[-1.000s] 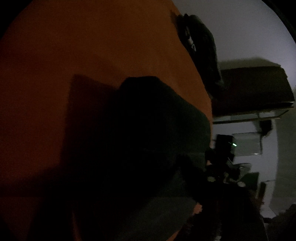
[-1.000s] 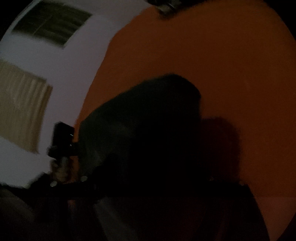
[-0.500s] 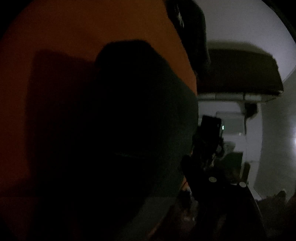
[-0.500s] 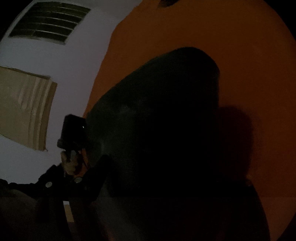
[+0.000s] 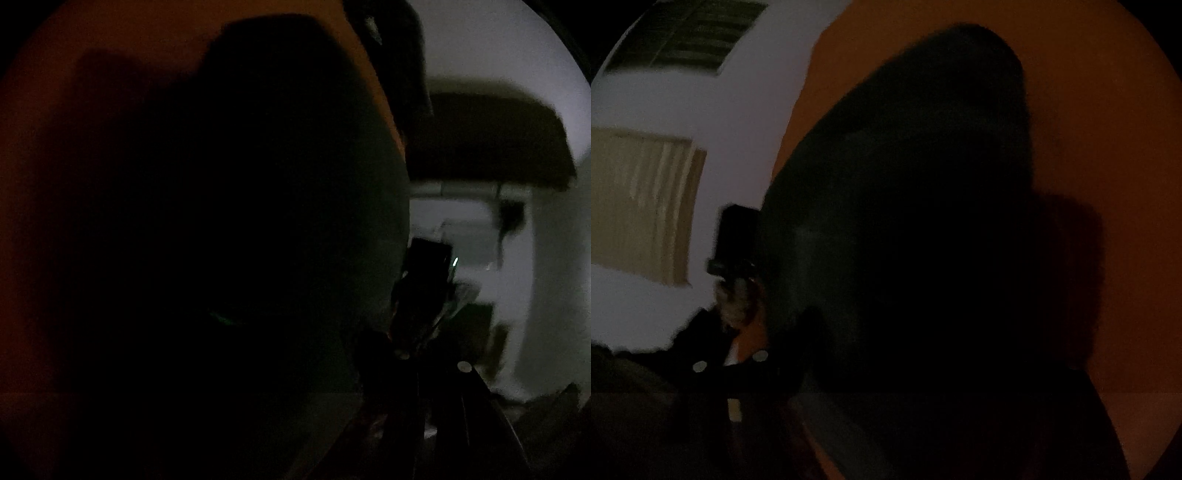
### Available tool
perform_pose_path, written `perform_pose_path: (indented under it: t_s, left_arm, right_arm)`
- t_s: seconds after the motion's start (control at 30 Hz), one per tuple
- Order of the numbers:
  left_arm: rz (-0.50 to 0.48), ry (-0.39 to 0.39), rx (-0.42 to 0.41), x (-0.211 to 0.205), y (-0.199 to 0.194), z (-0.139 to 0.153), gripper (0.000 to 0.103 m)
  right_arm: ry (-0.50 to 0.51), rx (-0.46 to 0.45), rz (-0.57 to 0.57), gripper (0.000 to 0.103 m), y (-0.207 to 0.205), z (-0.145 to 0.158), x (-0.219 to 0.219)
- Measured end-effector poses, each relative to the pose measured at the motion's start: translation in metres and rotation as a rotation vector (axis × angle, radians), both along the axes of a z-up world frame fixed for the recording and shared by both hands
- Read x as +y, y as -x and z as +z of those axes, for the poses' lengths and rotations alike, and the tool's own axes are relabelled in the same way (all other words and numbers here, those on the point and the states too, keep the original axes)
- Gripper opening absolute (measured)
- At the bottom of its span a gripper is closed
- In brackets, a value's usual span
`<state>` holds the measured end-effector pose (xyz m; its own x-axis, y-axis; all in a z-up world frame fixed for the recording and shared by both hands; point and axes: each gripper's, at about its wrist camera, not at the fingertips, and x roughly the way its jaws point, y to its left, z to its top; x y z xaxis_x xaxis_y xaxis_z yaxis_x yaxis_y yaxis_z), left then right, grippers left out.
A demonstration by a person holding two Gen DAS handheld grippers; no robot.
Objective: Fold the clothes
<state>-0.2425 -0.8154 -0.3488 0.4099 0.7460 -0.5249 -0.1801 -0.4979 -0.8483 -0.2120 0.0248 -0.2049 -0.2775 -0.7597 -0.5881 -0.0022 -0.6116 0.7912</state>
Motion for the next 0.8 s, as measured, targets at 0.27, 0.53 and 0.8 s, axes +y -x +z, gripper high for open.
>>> perform_pose_path:
  t_s: [0.27,0.53,0.8]
  left_arm:
    - [0.015,-0.011,0.135,0.031,-0.041,0.039,0.028]
    - [0.024,-0.034,0.165,0.073,-0.066,0.083,0.025]
    - [-0.004,-0.015,0.205,0.094,-0.011,0.173,0.025]
  right_arm:
    - [-0.006,0.005,-0.018,0.053,0.001,-0.019,-0.018]
    - [-0.01,0.058,-0.041,0.036,-0.002,-0.008,0.006]
    - [0.011,0.11,-0.104,0.034,0.017,0.055,0.039]
